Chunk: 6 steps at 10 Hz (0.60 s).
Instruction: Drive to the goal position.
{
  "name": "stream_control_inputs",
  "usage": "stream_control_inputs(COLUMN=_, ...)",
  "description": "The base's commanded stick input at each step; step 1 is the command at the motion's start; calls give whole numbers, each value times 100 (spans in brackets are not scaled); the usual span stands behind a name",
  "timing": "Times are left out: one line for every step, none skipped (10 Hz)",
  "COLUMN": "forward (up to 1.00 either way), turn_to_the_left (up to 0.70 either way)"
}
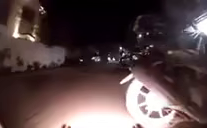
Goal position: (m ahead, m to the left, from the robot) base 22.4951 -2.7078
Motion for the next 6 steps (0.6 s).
stream_control_inputs(forward=60, turn_to_the_left=15)
stream_control_inputs(forward=60, turn_to_the_left=15)
stream_control_inputs(forward=60, turn_to_the_left=15)
stream_control_inputs(forward=60, turn_to_the_left=15)
stream_control_inputs(forward=60, turn_to_the_left=15)
stream_control_inputs(forward=60, turn_to_the_left=15)
